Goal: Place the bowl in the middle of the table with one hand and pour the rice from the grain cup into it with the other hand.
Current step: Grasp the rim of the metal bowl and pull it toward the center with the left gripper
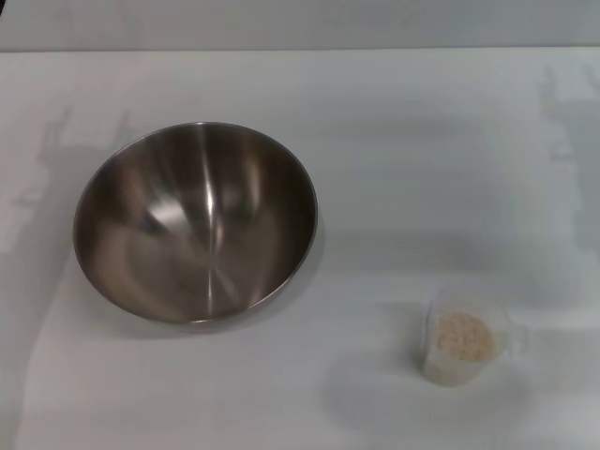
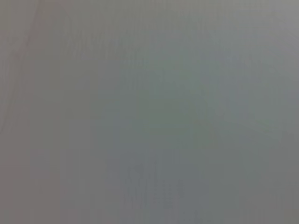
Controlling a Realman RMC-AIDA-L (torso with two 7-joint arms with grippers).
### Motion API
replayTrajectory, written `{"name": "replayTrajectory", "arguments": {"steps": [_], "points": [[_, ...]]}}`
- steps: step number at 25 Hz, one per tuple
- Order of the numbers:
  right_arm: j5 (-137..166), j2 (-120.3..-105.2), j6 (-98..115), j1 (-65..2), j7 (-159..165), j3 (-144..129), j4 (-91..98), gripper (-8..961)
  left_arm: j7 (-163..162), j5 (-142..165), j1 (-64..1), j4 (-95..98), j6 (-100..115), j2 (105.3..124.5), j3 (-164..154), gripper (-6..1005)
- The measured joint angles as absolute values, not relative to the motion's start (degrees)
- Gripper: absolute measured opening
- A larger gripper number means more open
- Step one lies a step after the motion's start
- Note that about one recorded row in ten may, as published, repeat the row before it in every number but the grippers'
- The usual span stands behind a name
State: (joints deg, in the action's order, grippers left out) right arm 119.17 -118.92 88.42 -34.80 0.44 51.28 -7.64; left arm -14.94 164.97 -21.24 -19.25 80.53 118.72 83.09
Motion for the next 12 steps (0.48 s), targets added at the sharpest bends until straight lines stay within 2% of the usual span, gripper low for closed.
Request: {"name": "replayTrajectory", "arguments": {"steps": [12], "points": [[119.17,-118.92,88.60,-34.90,0.37,51.33,-7.65,525,-14.94,164.97,-21.27,-19.24,80.50,118.74,83.33,811]]}}
